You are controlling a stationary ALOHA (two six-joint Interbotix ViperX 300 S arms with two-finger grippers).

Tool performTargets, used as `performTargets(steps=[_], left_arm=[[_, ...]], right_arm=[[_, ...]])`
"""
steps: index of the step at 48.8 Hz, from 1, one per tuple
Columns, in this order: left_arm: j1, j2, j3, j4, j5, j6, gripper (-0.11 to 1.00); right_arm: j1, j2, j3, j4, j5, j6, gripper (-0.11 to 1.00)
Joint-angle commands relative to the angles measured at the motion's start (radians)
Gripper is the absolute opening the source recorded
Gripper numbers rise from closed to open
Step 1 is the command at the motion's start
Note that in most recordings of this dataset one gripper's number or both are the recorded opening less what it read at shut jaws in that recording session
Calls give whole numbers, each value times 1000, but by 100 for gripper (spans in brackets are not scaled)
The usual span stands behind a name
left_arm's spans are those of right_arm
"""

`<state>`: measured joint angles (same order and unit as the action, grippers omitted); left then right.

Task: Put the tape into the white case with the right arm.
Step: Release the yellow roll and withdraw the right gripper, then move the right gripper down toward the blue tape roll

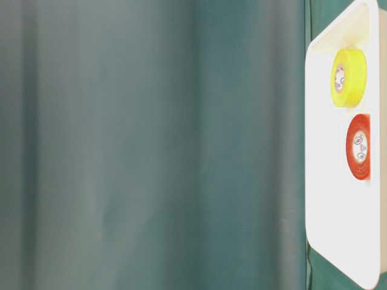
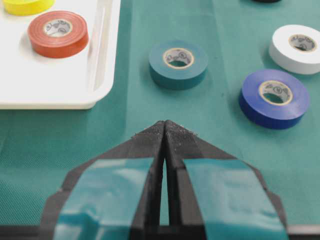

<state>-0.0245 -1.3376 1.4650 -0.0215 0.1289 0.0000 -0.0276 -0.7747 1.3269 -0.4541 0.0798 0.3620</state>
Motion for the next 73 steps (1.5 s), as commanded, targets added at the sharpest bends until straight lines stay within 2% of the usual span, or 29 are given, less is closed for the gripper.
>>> performTargets(steps=[1, 21, 34, 44, 54, 73], left_arm=[[3, 8, -12, -2, -9, -2, 0], [3, 8, -11, -2, -9, -2, 0], [3, 8, -12, -2, -9, -2, 0], [3, 8, -11, -2, -9, -2, 0], [3, 8, -11, -2, -9, -2, 0], [3, 8, -9, -2, -11, 0, 0]], right_arm=[[3, -2, -11, 0, -2, 0, 75], [3, 26, -37, 0, -9, 0, 74], [17, 181, -138, 0, -54, 0, 74], [41, 371, -264, -2, -104, -2, 75], [58, 558, -434, -2, -107, -2, 75], [138, 818, -733, -6, -103, -8, 75]])
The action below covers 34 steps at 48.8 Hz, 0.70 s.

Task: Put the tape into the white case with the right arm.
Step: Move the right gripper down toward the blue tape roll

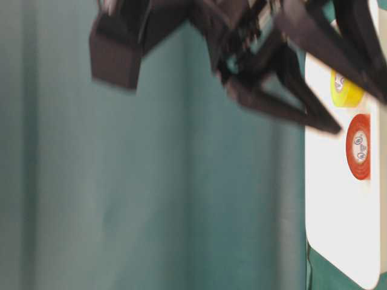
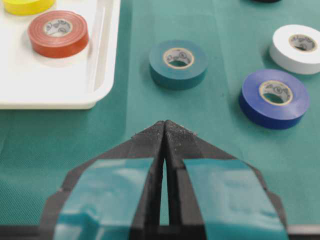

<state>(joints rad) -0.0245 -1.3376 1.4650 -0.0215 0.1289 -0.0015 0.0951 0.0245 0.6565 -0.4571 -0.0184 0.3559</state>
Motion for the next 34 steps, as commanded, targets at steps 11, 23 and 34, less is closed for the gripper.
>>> performTargets(steps=[11, 23, 34], left_arm=[[3, 8, -9, -2, -11, 2, 0], [3, 8, -8, -2, -14, 2, 0], [3, 8, -5, -2, -17, 2, 0]], right_arm=[[54, 120, -201, -3, -5, 0, 75], [75, 213, -321, -2, -3, -2, 75], [87, 287, -413, -3, -2, 0, 75]])
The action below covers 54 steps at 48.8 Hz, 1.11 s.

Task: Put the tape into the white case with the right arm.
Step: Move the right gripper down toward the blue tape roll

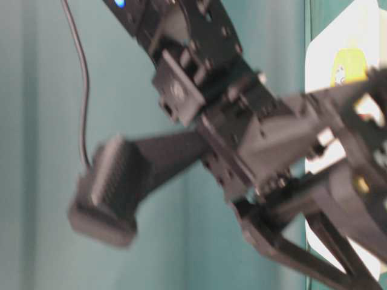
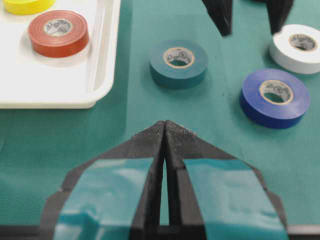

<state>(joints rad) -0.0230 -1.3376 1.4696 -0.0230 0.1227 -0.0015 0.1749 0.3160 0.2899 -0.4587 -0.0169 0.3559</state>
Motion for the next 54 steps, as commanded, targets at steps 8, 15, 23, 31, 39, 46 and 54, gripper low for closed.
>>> performTargets(steps=[8, 15, 23, 31, 39, 46, 54], left_arm=[[2, 8, -9, 0, -11, 2, 0], [2, 8, -9, 0, -11, 2, 0], [2, 8, -9, 0, -11, 2, 0], [2, 8, -3, 0, -23, 3, 0], [2, 8, 0, 0, -25, 3, 0], [2, 8, 0, 0, -25, 3, 0], [2, 8, 0, 0, -25, 3, 0]], right_arm=[[11, 35, -94, 0, -3, 0, 75], [12, 60, -115, 0, 12, 2, 75], [14, 78, -126, -2, 23, 5, 75], [26, 101, -130, 0, 21, 11, 75], [41, 127, -143, 0, 23, 52, 75], [40, 158, -158, 0, 21, 75, 75], [28, 179, -176, 0, 26, 81, 75]])
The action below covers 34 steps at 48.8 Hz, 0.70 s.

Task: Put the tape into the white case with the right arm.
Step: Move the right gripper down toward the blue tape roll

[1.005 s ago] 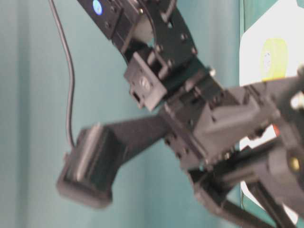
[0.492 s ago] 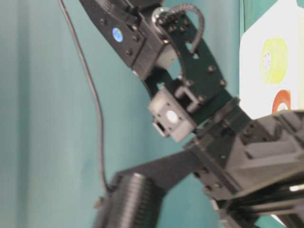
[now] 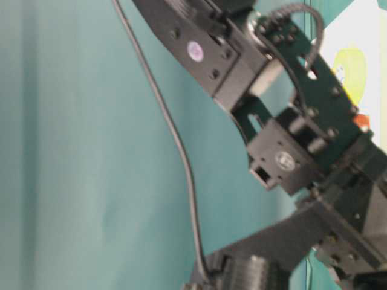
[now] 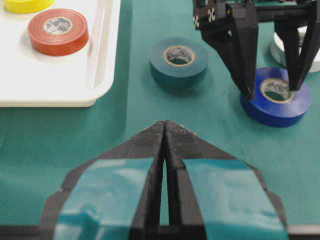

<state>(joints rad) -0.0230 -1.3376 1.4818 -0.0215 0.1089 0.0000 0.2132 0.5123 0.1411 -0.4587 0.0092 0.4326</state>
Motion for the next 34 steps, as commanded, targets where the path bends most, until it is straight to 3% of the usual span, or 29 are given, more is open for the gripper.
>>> performTargets(steps=[1, 34], left_arm=[[2, 8, -12, -2, -11, 2, 0], [2, 8, -12, -2, -11, 2, 0]], right_arm=[[-14, -17, -28, -2, 3, 5, 75], [-41, 5, -26, -2, 43, 3, 71]])
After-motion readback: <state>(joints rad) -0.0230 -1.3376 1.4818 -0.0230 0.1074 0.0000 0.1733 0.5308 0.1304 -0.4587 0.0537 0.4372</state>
